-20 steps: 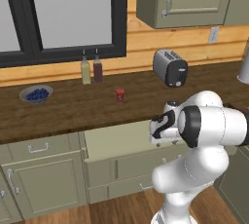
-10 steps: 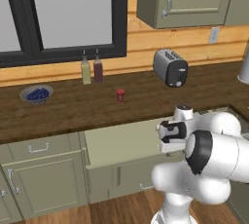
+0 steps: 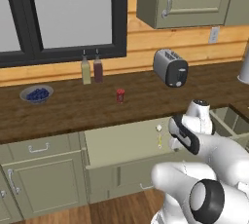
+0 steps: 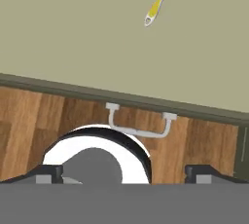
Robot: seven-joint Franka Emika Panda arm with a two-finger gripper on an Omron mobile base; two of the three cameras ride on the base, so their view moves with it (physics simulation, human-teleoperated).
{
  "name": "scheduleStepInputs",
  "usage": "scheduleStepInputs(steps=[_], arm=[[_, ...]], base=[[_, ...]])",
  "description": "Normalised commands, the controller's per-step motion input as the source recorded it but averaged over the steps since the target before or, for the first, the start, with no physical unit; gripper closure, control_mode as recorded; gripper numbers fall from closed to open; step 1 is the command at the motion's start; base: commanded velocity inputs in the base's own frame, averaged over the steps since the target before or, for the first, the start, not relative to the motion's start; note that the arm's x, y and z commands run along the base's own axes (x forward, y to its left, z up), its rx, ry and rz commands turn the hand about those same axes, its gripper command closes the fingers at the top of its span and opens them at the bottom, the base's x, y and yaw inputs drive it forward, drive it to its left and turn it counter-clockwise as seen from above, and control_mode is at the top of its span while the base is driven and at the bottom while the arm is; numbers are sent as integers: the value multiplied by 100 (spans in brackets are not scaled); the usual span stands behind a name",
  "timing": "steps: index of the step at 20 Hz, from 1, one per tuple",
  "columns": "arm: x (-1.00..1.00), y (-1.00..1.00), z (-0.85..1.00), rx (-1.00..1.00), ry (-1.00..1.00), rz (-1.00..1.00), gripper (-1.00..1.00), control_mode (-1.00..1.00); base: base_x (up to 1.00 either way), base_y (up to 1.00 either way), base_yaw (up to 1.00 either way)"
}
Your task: Pick the dish brush from the drawer and place it on the counter.
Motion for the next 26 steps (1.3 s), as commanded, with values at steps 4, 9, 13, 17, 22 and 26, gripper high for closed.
scheduleStepInputs(steps=[4, 9, 13, 17, 22, 26], arm=[[90, -5, 11, 14, -10, 2, -100, -100], [98, -6, -2, 9, 0, 0, -100, -100], [69, 0, -19, 2, 0, -4, -100, -100], [31, 0, -39, 0, -5, -4, -100, -100], [20, 0, -45, 0, -8, -1, -100, -100], [38, 0, -42, 0, -2, 0, -100, -100]], base=[[0, 0, 0], [0, 0, 0], [0, 0, 0], [0, 0, 0], [0, 0, 0], [0, 0, 0]])
